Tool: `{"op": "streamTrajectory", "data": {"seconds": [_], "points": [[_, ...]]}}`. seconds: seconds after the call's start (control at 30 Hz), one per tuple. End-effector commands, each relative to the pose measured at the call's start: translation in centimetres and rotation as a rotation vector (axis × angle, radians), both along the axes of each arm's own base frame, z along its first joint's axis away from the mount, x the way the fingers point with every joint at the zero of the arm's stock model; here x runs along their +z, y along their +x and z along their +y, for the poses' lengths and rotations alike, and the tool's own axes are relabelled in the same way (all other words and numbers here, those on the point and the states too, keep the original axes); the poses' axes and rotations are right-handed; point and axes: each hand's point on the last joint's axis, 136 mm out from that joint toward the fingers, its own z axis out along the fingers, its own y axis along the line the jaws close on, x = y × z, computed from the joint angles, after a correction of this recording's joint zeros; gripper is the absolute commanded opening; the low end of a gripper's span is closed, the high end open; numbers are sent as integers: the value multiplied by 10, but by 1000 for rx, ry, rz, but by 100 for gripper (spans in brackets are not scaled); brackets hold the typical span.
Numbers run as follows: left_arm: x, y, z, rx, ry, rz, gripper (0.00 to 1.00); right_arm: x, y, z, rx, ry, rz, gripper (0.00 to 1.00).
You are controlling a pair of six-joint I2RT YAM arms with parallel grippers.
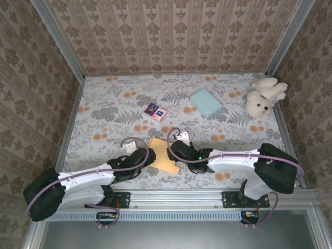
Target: Fold the paper box
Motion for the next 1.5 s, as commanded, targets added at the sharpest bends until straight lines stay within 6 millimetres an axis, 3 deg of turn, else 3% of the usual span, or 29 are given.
{"op": "streamTrajectory", "data": {"seconds": [0.0,0.17,0.4,0.57,0.73,1.13,1.47], "points": [[-13,-6,11,37,31,24,76,-10,-4,-5,-40,42,23,68],[-6,-2,10,28,55,2,79,-19,-7,-4,-23,41,37,68],[22,-3,39,53,182,-24,100,-20,-7,-11,-33,20,23,67],[45,-1,35,1,98,-47,100,-17,-7,-13,-16,4,10,67],[60,8,16,-130,32,-31,100,-18,-7,-11,6,3,14,67],[28,8,-4,-157,135,197,100,-21,-6,-11,8,-3,19,67],[16,5,-26,-197,150,267,100,-28,-6,-7,16,2,34,67]]}}
